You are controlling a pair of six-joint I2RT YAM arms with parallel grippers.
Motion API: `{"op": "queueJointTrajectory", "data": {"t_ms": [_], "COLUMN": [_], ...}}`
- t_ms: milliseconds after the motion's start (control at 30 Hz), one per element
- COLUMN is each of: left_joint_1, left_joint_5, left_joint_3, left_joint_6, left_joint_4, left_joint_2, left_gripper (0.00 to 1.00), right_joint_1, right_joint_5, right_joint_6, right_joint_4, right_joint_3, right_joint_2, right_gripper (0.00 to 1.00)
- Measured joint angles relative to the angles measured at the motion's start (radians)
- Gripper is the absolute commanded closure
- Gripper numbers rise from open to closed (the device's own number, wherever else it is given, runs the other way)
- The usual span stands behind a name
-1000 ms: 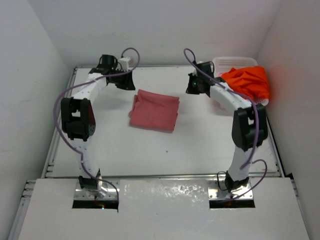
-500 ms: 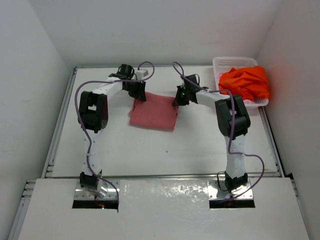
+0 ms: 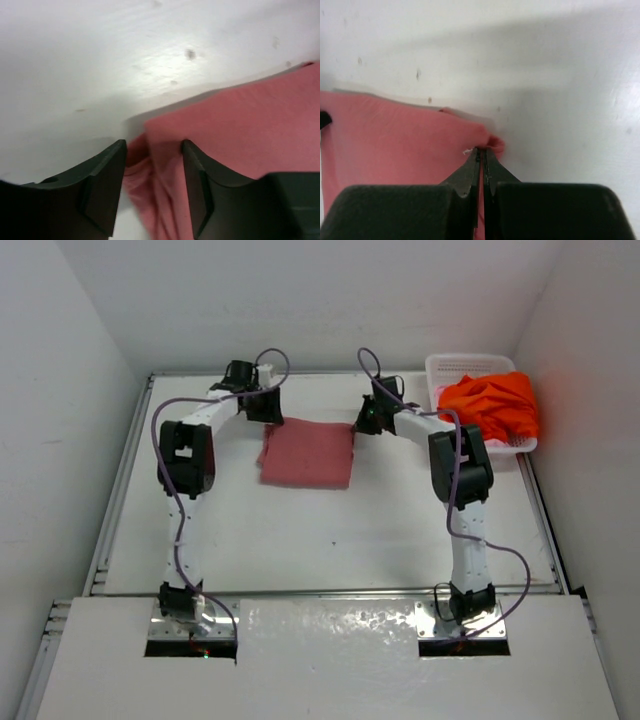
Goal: Fold and stack the t-shirts
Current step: Fold the long partially folded tshirt into a neat square
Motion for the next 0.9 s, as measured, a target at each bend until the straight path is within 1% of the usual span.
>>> {"op": "queueJointTrajectory", "data": {"t_ms": [33, 100, 133, 200, 233, 267, 367, 400, 467, 500, 533, 600, 700, 833, 867, 900], "left_joint_1": [0.014, 0.043, 0.06, 0.087, 0.098, 0.112, 0.13, 0.128, 0.118, 0.112, 0.105, 0.087, 0.061, 0.043, 0.036, 0.03], "left_joint_5": [-0.009, -0.024, -0.03, -0.035, -0.035, -0.034, -0.014, 0.006, 0.037, 0.05, 0.059, 0.068, 0.053, 0.056, 0.061, 0.068], "left_joint_3": [0.011, 0.039, 0.06, 0.093, 0.093, 0.085, -0.023, -0.091, -0.215, -0.275, -0.335, -0.406, -0.449, -0.44, -0.44, -0.439], "left_joint_6": [-0.007, -0.016, -0.021, -0.021, -0.021, -0.016, -0.007, -0.003, -0.002, -0.001, -0.001, -0.002, -0.003, -0.011, -0.014, -0.017], "left_joint_4": [-0.001, -0.009, -0.009, -0.002, -0.002, -0.006, -0.005, -0.023, 0.022, 0.019, 0.019, 0.016, 0.014, 0.035, 0.043, 0.052], "left_joint_2": [0.003, 0.005, 0.005, -0.005, -0.019, -0.041, -0.151, -0.214, -0.288, -0.319, -0.341, -0.346, -0.314, -0.279, -0.274, -0.268], "left_gripper": [0.49, 0.44, 0.33, 0.16, 0.03, 0.01, 0.0, 0.0, 0.0, 0.0, 0.0, 0.0, 0.0, 0.0, 0.01, 0.07], "right_joint_1": [-0.003, -0.009, -0.011, -0.013, -0.013, -0.013, -0.013, -0.013, -0.012, -0.012, -0.012, -0.012, -0.01, -0.009, -0.009, -0.009], "right_joint_5": [0.005, 0.02, 0.027, 0.04, 0.048, 0.054, 0.069, 0.074, 0.077, 0.077, 0.078, 0.076, 0.077, 0.077, 0.077, 0.077], "right_joint_6": [-0.004, -0.023, -0.033, -0.064, -0.08, -0.097, -0.136, -0.151, -0.169, -0.177, -0.183, -0.192, -0.201, -0.208, -0.208, -0.209], "right_joint_4": [-0.011, -0.041, -0.056, -0.09, -0.097, -0.105, -0.133, -0.156, -0.149, -0.154, -0.163, -0.166, -0.164, -0.165, -0.165, -0.167], "right_joint_3": [0.029, 0.096, 0.124, 0.176, 0.191, 0.192, 0.121, 0.06, -0.021, -0.067, -0.104, -0.166, -0.233, -0.323, -0.344, -0.358], "right_joint_2": [0.013, 0.034, 0.038, 0.035, 0.03, 0.016, -0.067, -0.13, -0.204, -0.245, -0.278, -0.334, -0.383, -0.439, -0.451, -0.462], "right_gripper": [1.0, 1.0, 1.0, 0.94, 0.92, 0.92, 0.89, 0.89, 0.89, 0.89, 0.89, 0.89, 0.89, 0.89, 0.89, 0.89]}}
